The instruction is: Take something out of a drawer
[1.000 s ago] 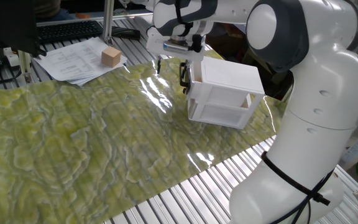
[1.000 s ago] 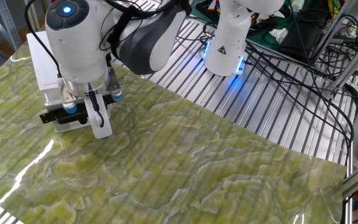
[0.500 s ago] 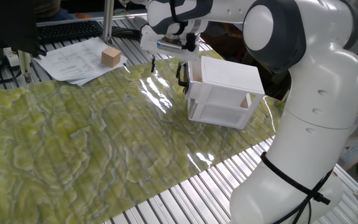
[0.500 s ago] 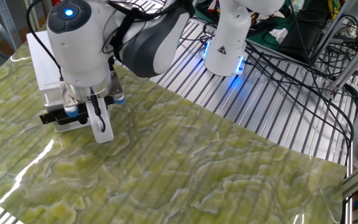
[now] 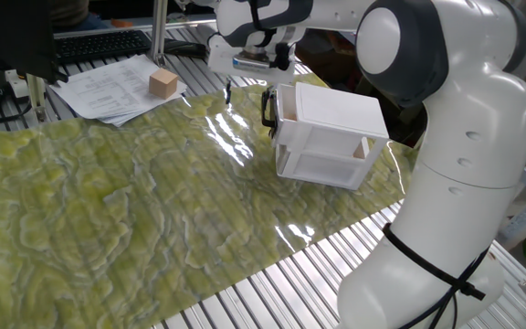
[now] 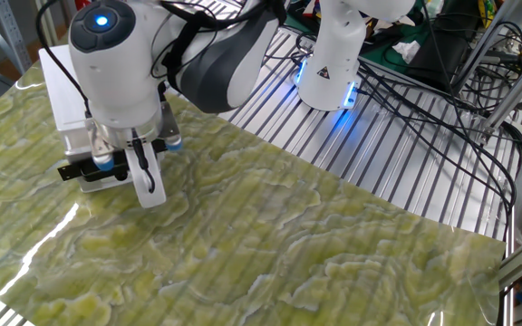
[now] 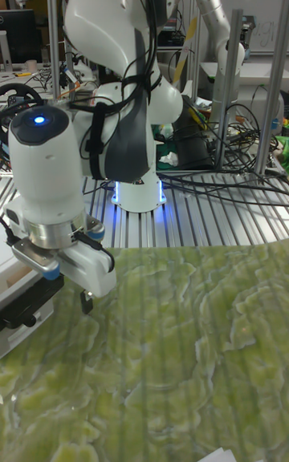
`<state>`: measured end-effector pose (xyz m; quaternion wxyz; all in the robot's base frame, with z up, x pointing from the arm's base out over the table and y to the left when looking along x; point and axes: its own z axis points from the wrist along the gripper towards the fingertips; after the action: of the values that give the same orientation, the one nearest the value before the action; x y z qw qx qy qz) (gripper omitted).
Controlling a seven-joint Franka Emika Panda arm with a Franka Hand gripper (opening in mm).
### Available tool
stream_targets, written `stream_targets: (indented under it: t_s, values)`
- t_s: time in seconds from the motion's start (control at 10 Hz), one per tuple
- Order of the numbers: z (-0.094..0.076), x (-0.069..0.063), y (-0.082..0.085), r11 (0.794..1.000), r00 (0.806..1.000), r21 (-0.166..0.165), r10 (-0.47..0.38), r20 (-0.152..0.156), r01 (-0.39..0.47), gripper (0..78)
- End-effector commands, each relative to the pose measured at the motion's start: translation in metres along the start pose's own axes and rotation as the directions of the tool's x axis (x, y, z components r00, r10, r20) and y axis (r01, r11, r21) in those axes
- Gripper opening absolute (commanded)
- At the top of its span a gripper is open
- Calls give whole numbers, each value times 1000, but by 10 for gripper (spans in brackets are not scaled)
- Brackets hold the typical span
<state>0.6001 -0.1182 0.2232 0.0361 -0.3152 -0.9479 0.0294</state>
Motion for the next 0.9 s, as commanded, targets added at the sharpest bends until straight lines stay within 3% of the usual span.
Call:
stream_targets:
  t_s: [0.1,0.5,0.9]
  values:
    - [3,-8,-5,1000,1000,4,-14,6,14,774]
    - [5,-13,-10,1000,1000,8,-17,9,17,774]
    - [-29,-11,-25,1000,999,14,-27,-18,27,774]
